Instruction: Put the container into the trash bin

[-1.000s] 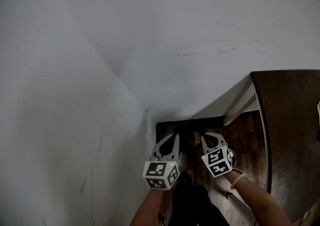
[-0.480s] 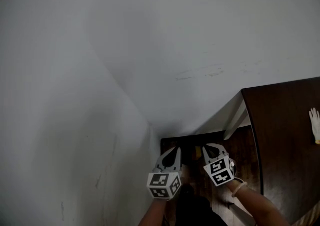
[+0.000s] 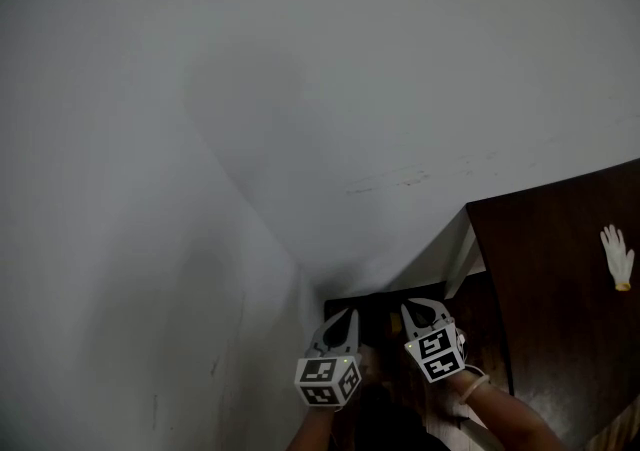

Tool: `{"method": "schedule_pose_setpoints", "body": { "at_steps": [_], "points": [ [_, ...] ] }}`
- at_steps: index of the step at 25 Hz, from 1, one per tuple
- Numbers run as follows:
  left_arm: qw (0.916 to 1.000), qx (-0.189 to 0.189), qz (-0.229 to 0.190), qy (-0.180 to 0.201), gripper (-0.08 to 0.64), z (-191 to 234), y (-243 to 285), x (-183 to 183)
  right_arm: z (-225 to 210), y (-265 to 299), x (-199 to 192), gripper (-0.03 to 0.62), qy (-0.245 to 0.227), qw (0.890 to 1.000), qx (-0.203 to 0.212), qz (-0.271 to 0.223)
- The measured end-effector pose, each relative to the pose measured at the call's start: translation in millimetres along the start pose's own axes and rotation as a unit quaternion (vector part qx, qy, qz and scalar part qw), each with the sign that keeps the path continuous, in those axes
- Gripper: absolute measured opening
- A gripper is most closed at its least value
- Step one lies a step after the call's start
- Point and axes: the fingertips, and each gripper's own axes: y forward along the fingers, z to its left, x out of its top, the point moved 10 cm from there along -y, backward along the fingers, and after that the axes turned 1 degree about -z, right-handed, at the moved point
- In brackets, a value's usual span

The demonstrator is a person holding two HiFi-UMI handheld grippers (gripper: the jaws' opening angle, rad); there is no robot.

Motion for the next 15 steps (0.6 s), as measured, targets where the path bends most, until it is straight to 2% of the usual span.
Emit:
{"method": "schedule_pose_setpoints", "body": {
  "at_steps": [5, 15],
  "points": [
    [0.9999, 0.004, -0.010, 0.000, 0.020, -15, -13, 20, -6, -24, 24, 0.008, 0.011, 1.000, -0.006, -0.027],
    [0.9996, 0.003, -0.028, 0.007, 0.020, -49, -54, 49, 1, -83, 53, 0.008, -0.004, 0.997, -0.004, -0.073]
  ]
}}
